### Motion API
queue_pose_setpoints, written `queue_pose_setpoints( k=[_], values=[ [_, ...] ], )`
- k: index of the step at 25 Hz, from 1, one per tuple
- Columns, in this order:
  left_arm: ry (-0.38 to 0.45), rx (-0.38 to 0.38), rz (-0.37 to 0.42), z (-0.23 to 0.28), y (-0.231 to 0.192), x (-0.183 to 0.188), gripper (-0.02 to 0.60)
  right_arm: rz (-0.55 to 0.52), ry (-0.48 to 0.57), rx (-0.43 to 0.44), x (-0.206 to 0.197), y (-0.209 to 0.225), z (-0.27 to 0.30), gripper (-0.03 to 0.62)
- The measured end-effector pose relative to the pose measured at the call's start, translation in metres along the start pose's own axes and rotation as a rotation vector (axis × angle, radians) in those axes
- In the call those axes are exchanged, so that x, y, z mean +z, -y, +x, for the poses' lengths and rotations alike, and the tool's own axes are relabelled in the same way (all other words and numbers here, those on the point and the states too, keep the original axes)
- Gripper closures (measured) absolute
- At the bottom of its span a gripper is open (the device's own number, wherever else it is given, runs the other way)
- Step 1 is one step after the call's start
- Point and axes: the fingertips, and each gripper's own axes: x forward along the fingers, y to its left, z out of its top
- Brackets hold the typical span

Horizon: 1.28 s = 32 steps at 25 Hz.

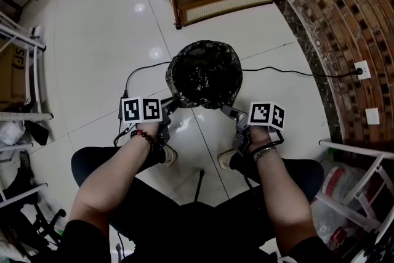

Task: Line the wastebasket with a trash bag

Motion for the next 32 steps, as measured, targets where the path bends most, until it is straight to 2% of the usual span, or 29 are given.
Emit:
queue_pose_setpoints(
  k=[1,3,4,11,13,15,17,18,21,23,27,30,32],
  values=[
    [-0.006,0.002,0.005,0.001,0.0,-0.001,0.503,0.019,0.002,-0.002,0.0,0.002,0.004,0.371],
    [-0.017,0.005,0.018,0.002,-0.001,-0.004,0.575,0.037,0.02,-0.03,0.002,0.009,0.008,0.526],
    [-0.022,0.004,0.022,0.002,-0.002,-0.005,0.578,0.037,0.025,-0.046,0.002,0.012,0.009,0.592],
    [-0.059,0.03,0.06,0.005,-0.009,-0.012,0.568,-0.018,-0.002,-0.077,-0.002,0.012,0.002,0.592],
    [-0.08,0.057,0.075,0.008,-0.016,-0.015,0.533,-0.03,-0.015,-0.098,-0.004,0.017,0.006,0.592],
    [-0.093,0.073,0.077,0.01,-0.022,-0.017,0.451,-0.037,-0.02,-0.117,-0.005,0.023,0.01,0.592],
    [-0.097,0.071,0.071,0.011,-0.026,-0.017,0.403,-0.042,-0.022,-0.128,-0.005,0.028,0.015,0.583],
    [-0.097,0.069,0.069,0.011,-0.026,-0.016,0.372,-0.043,-0.025,-0.128,-0.005,0.03,0.017,0.554],
    [-0.089,0.052,0.071,0.007,-0.023,-0.012,0.306,-0.06,-0.035,-0.106,-0.007,0.027,0.02,0.406],
    [-0.064,0.032,0.079,0.001,-0.016,-0.004,0.285,-0.096,-0.026,-0.094,-0.003,0.021,0.011,0.36],
    [0.0,0.008,0.11,-0.014,0.0,0.019,0.271,-0.155,0.065,-0.09,0.027,0.006,-0.021,0.336],
    [0.047,0.048,0.131,-0.016,-0.002,0.037,0.27,-0.217,0.131,-0.127,0.061,-0.001,-0.03,0.336],
    [0.059,0.083,0.137,-0.009,-0.005,0.045,0.27,-0.258,0.13,-0.177,0.077,0.002,-0.022,0.336]
  ],
)
